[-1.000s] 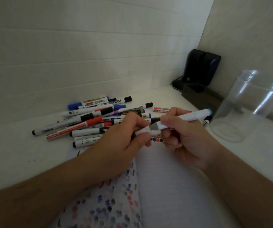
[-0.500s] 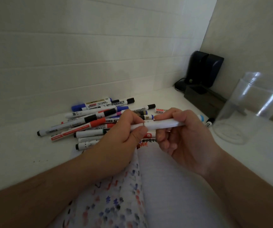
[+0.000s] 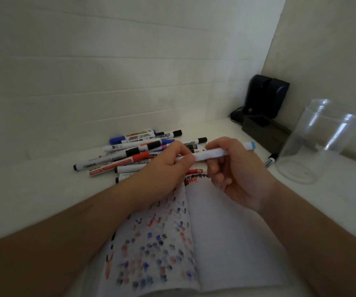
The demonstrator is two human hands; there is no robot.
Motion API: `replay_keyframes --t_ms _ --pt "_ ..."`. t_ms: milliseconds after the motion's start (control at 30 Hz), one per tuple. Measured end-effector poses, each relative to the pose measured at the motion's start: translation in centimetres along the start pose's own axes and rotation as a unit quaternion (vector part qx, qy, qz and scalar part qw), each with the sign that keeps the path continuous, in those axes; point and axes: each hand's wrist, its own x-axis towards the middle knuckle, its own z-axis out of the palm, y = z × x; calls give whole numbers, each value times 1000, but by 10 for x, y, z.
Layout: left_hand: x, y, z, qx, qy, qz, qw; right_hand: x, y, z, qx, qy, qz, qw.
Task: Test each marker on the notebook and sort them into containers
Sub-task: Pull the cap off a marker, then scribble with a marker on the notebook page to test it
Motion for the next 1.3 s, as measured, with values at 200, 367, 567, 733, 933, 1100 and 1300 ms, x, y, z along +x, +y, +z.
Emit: replay_keyframes --t_ms 200,367,567,733,933,1100,1300 --pt "-15 59 -17 -23 40 16 999 -47 -19 -19 67 43 -50 996" --pt "-47 116 38 -136 -11 25 990 -153 -17 -62 37 70 -123 989" --pt "-109 126 221 -178 -230 -34 956 -296 23 -150 123 232 -143 954" --pt "-167 71 373 -107 -383 -105 911 -420 137 -222 240 425 -9 873" --pt "-215 -17 494 158 -553 -166 801 -519 328 -247 320 577 165 734" --pt "-219 -27 535 225 -563 -224 763 -518 361 -273 333 572 195 724" --pt "-165 42 500 235 -479 -103 840 -461 268 -290 281 487 152 813"
